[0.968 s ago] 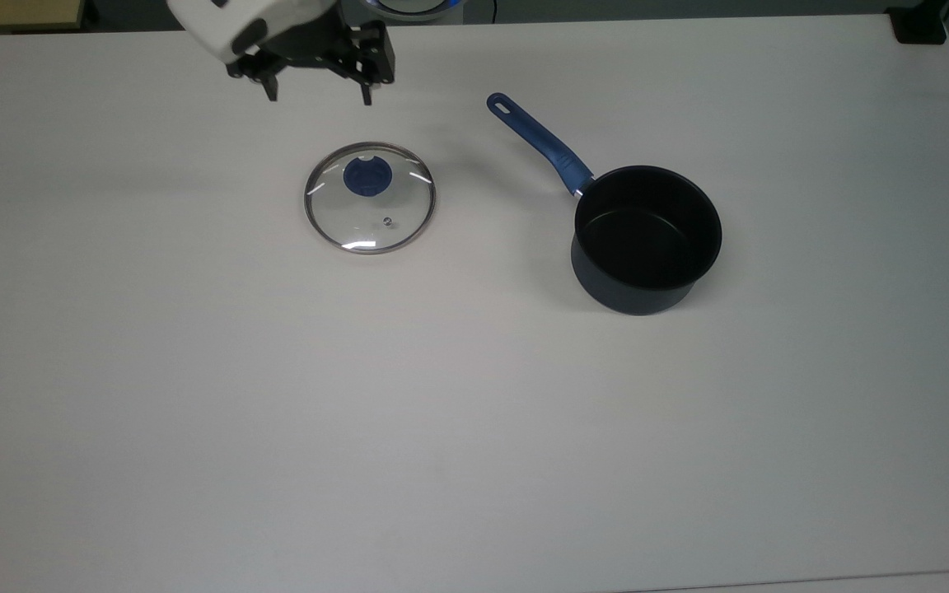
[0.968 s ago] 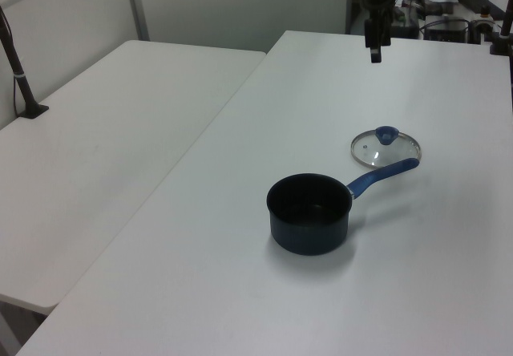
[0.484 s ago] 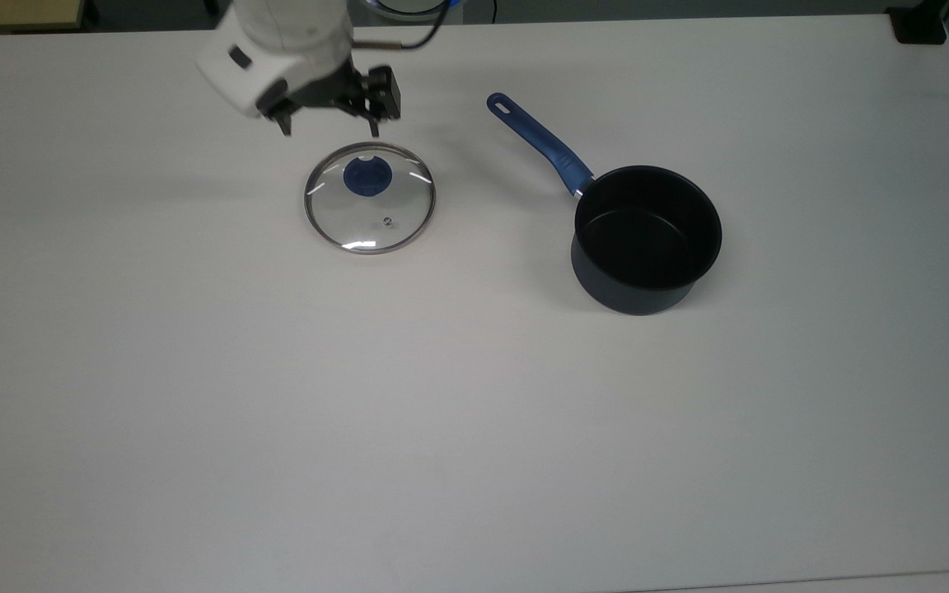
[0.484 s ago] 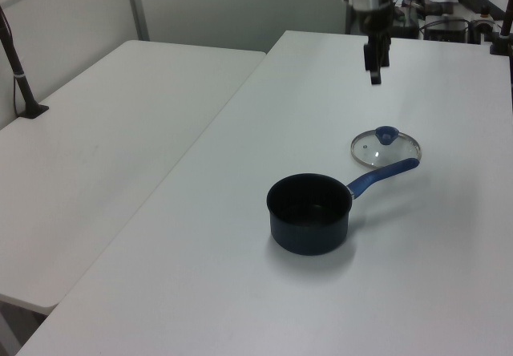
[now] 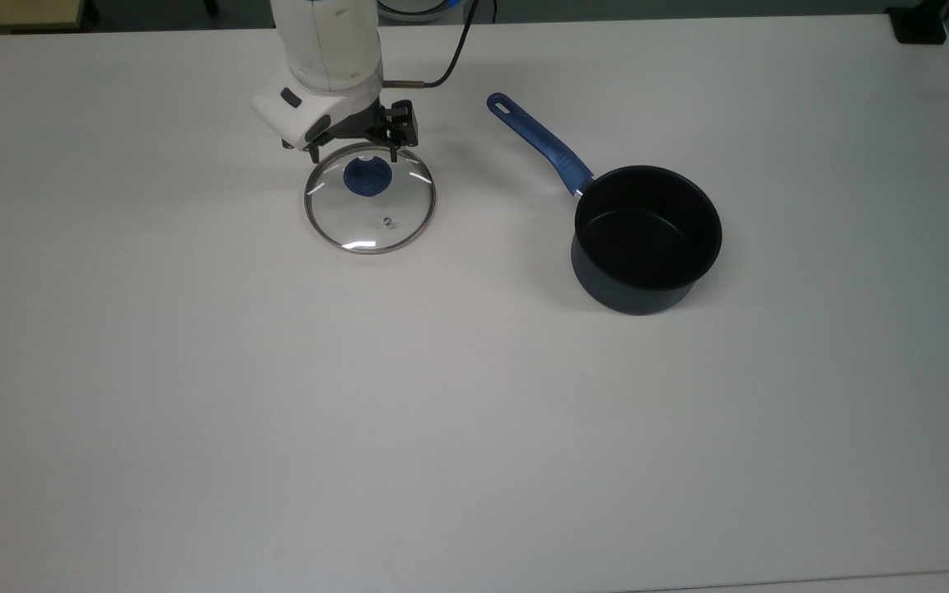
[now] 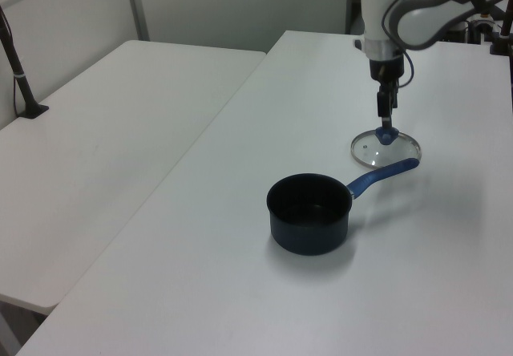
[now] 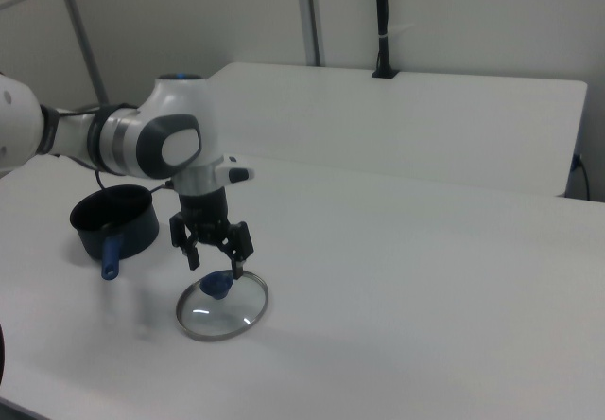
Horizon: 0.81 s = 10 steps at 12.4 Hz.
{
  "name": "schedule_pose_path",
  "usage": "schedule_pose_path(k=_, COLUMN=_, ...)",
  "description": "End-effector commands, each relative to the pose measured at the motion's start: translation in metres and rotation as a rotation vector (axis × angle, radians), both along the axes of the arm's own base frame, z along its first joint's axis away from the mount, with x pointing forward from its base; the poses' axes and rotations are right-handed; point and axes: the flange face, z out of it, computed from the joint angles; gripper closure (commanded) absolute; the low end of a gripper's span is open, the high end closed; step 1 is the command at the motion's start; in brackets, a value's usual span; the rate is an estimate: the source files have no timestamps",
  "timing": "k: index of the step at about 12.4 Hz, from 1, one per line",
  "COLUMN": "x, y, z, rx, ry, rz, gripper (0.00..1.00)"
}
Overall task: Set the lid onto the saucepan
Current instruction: 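Move the gripper over the glass lid and lower toward its blue knob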
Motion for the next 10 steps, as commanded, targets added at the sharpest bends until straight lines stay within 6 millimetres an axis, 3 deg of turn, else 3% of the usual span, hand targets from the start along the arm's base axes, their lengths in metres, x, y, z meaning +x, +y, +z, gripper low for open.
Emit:
schedule_pose_path(k=1, x=-0.018, y=0.001, z=-0.018, rx=-0.009, ry=-0.028, rz=0.040, gripper=0.01)
schedule_pose_path(k=5, x=-0.012, y=0.003, z=-0.020, rx=-0.009, ry=-0.052, rz=0.045, gripper=0.04)
schedule_pose_path(k=10, x=-0.005, y=0.016, z=-0.035, rx=-0.009, ry=-0.043, rz=0.068, gripper=0.07)
